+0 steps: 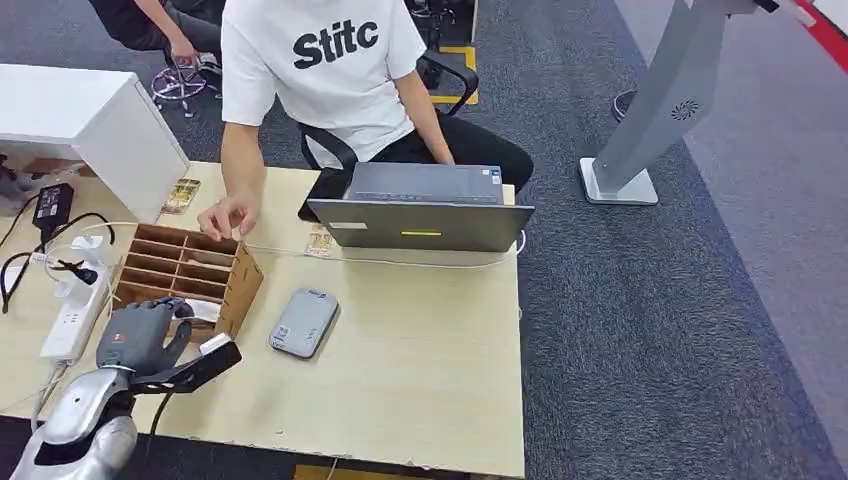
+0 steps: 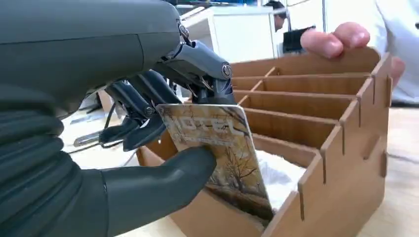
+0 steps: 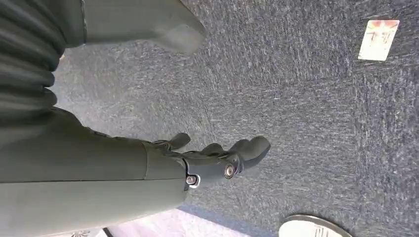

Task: Pass the card to the sensor for recognition and then transmit it.

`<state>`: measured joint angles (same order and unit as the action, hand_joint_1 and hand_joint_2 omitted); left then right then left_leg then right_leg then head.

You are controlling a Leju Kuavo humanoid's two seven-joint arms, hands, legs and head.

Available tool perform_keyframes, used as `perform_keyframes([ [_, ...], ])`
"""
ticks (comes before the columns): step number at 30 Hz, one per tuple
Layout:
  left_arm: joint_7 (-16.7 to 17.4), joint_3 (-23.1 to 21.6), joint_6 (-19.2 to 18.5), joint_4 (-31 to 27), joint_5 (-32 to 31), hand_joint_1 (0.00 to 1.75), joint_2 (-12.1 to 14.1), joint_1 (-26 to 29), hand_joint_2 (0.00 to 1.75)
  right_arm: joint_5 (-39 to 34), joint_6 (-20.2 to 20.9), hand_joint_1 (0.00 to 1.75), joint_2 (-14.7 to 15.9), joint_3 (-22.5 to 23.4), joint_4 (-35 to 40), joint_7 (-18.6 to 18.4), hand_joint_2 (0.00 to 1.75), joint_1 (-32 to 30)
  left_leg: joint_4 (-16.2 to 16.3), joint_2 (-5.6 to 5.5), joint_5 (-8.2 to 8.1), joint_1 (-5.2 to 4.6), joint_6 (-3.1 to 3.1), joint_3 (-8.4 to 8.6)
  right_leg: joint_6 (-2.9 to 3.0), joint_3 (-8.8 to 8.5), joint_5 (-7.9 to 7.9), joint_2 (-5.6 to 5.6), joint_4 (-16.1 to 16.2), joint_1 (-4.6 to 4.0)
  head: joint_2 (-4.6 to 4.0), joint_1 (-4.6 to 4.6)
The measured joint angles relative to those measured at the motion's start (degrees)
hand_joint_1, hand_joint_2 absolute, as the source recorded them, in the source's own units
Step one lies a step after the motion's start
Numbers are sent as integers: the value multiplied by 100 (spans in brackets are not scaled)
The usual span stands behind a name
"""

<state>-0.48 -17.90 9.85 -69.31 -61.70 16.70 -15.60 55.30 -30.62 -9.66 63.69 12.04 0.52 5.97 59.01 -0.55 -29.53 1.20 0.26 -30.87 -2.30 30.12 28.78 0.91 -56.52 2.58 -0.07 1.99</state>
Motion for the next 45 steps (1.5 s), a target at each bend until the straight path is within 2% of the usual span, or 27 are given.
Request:
perform_keyframes([
  [2,-25,33,60,0,2,175,-25,9,175,0,0,0,0,-2,0,0,175,0,0,0,0,0,0,0,0,0,0,0,0,0,0,0],
  [5,-149,223,351,-158,6,175,-145,79,175,-4,-7,0,0,-9,0,0,175,-2,0,-1,0,0,0,-1,0,0,0,-1,0,0,0,0],
  [9,-250,440,691,-599,-70,175,-271,148,175,-4,-44,0,0,-9,0,0,175,-2,0,-4,0,0,0,-3,0,-1,0,-3,0,0,0,2],
  [13,-326,680,812,-1074,74,175,-333,150,175,-6,-50,0,0,-9,0,2,175,-4,0,-4,0,0,0,-2,0,0,0,-3,0,0,0,2],
  [21,-400,1231,680,-1591,400,175,-337,-2,175,-4,-48,0,0,-9,0,-35,175,-4,0,-4,0,1,0,-1,0,0,0,-3,-1,0,0,2],
  [31,-359,1342,462,-1506,-50,175,-328,-375,175,0,-42,0,0,-9,0,-22,175,-1,1,-3,0,0,0,-1,0,1,0,-3,0,0,0,0],
  [39,-105,1288,676,-1464,-779,175,-470,-650,175,48,-46,0,2,-9,0,-72,175,2,3,-4,1,0,0,-1,0,4,-1,-3,0,0,0,0],
  [40,-46,1250,676,-1442,-917,9,-490,-714,175,48,-46,0,2,-9,0,-81,175,5,3,-4,1,0,0,-1,0,4,-1,-3,0,0,0,2],
  [41,-7,1207,678,-1416,-1010,0,-512,-774,175,48,-44,0,2,-9,0,-81,175,7,3,-4,1,-1,0,-1,0,3,-1,-3,0,1,0,-2],
  [45,179,1043,910,-1281,-1410,0,-663,-1010,175,46,-39,0,2,-9,0,-46,175,15,4,-3,1,-1,0,-1,0,2,-3,-2,0,1,0,2],
])
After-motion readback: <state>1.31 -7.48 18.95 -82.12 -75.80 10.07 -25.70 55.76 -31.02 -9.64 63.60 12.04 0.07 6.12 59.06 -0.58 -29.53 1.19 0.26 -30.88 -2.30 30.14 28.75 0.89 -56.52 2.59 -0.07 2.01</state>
